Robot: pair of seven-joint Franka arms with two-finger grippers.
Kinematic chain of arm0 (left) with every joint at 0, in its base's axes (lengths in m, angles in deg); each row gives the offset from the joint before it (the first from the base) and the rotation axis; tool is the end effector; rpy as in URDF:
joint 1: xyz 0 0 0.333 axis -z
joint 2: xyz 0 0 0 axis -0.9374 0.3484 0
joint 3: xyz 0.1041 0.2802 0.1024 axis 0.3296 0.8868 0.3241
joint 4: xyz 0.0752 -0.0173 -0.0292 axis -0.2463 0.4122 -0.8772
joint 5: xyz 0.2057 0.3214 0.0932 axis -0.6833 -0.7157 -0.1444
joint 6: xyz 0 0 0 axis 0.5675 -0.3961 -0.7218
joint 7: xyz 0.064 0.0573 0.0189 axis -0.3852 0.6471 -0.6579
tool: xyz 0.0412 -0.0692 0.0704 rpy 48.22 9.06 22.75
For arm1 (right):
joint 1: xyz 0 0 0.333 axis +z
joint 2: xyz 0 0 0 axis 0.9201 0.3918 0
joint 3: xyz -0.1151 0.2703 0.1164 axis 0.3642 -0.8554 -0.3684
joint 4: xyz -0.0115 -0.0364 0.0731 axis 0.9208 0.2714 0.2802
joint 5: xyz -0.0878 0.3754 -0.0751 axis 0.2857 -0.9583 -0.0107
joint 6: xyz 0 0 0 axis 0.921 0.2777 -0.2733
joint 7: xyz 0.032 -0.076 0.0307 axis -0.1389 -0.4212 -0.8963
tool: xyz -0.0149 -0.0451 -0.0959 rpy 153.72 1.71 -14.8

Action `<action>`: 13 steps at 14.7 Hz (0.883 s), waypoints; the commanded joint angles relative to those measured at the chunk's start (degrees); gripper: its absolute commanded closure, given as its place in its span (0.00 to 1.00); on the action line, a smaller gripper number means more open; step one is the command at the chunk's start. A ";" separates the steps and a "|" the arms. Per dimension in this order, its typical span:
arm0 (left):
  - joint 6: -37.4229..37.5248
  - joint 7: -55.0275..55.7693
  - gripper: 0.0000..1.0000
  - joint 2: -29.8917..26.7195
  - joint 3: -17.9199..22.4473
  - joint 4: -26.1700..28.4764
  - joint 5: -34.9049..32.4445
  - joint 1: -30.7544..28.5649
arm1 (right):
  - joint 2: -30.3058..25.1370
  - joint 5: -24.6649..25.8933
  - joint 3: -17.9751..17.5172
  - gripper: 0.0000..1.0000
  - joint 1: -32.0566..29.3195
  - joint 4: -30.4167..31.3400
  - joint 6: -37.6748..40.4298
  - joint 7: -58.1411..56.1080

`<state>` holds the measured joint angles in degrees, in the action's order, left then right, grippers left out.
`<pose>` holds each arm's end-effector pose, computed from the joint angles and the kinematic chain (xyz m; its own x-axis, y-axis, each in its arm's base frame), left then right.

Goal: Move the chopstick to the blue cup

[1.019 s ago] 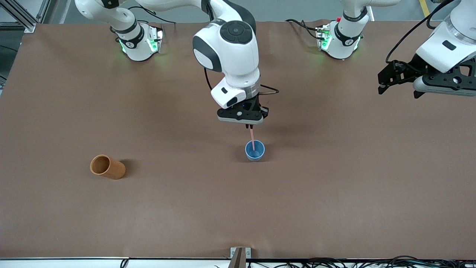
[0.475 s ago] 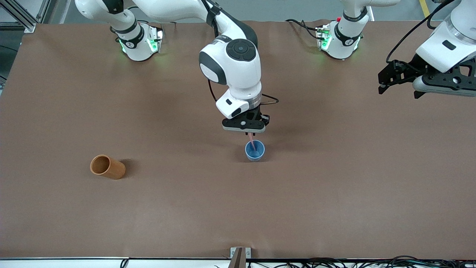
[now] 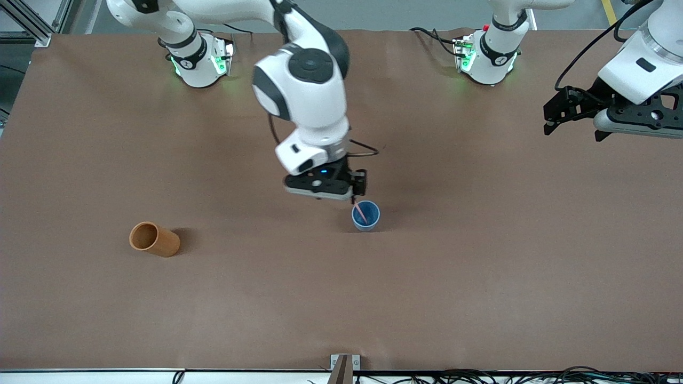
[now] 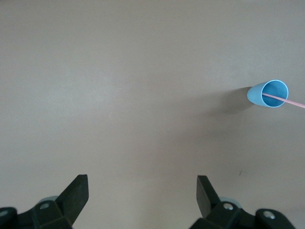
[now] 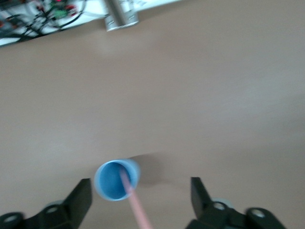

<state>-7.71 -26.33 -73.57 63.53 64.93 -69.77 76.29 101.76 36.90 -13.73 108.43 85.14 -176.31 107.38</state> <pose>0.5336 -0.1081 0.6519 0.9854 -0.1531 0.0739 -0.1547 -0.9878 0.0162 0.5816 0.4596 0.5035 0.9527 -0.2120 0.2179 -0.1983 -0.9766 -0.0833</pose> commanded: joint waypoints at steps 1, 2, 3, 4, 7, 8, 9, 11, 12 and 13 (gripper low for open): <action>0.10 -1.08 0.00 -0.07 -0.18 -0.84 0.72 -0.79 | -8.65 -0.11 -1.18 0.00 -6.84 3.49 9.25 -7.76; 0.10 -0.90 0.00 0.28 -0.18 -1.54 0.80 -0.79 | -12.07 -0.29 -1.26 0.00 -9.56 6.19 10.24 -10.74; 0.10 -0.81 0.00 0.64 -0.18 -1.98 0.72 -0.79 | -15.85 -0.29 -1.26 0.00 -12.02 10.22 10.25 -13.64; 0.10 -0.81 0.00 0.64 -0.18 -2.25 0.80 -0.71 | -19.45 -0.29 -1.18 0.00 -14.14 14.27 10.16 -15.94; 0.10 -0.90 0.00 0.73 -0.18 -2.25 0.80 -0.70 | -28.52 -0.29 -1.09 0.00 -20.55 25.26 9.98 -18.76; 0.10 -0.90 0.00 0.73 -0.18 -2.16 0.80 -0.70 | -30.81 -0.29 -1.09 0.00 -22.05 27.99 9.98 -19.82; 0.10 -0.90 0.00 0.73 -0.18 -2.16 0.80 -0.70 | -32.92 -0.20 -1.09 0.00 -23.55 30.46 9.98 -20.70; 0.19 -0.29 0.00 0.73 -0.18 -2.16 0.89 -0.62 | -37.22 -0.20 -1.09 0.00 -26.45 35.38 10.07 -22.02; 0.19 -0.20 0.00 0.73 -0.18 -2.08 0.89 -0.62 | -39.33 -0.20 -1.09 0.00 -27.42 37.84 9.98 -22.89; 0.63 -0.28 0.00 0.73 -0.18 -2.16 0.89 -0.62 | -41.18 -0.20 -1.00 0.00 -28.73 40.04 9.90 -23.69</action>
<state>-7.86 -26.33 -73.45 63.55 64.10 -69.77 76.08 67.34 36.78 -13.52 82.59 116.68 -164.39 85.26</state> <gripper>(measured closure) 0.000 0.000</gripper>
